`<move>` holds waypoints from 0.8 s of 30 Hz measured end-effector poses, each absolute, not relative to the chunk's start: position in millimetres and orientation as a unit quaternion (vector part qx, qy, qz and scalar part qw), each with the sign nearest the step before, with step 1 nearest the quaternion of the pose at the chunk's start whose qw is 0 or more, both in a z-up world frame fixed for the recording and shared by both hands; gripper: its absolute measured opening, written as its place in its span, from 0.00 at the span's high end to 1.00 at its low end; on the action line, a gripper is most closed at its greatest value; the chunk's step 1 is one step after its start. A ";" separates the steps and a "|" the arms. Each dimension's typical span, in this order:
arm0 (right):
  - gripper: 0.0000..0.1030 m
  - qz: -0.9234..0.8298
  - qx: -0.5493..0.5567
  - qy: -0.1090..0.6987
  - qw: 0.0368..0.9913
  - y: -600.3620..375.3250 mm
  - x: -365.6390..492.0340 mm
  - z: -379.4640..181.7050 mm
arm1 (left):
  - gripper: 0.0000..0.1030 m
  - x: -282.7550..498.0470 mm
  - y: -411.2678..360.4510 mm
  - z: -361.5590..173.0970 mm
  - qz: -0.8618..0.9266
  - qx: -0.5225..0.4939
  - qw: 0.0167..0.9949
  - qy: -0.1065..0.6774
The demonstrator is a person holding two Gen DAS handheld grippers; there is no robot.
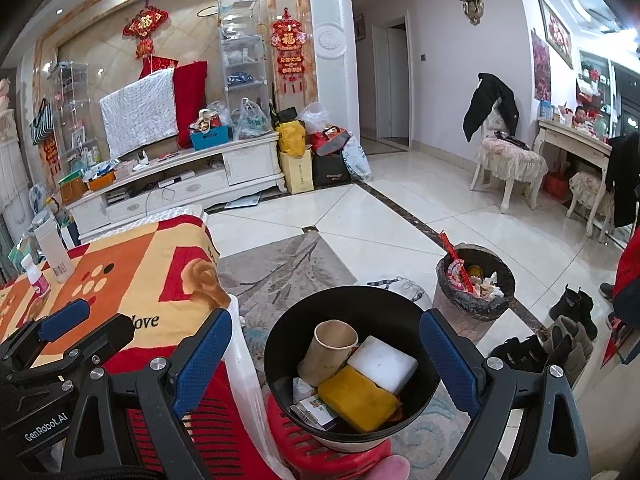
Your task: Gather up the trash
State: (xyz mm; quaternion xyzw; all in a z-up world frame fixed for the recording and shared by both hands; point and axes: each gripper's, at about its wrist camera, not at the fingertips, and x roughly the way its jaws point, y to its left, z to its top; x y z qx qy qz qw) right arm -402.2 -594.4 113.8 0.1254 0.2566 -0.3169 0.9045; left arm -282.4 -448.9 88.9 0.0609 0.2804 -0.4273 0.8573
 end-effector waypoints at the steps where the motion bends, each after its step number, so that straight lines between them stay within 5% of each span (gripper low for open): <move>1: 0.09 -0.317 0.126 0.256 0.905 -594.6 -402.8 113.9 | 0.22 -282.0 -448.9 88.7 -0.427 0.061 0.857 0.281; 24: 0.09 -0.315 0.123 0.262 0.904 -596.3 -393.9 111.4 | 0.22 -277.6 -450.8 81.2 -0.425 0.066 0.854 0.293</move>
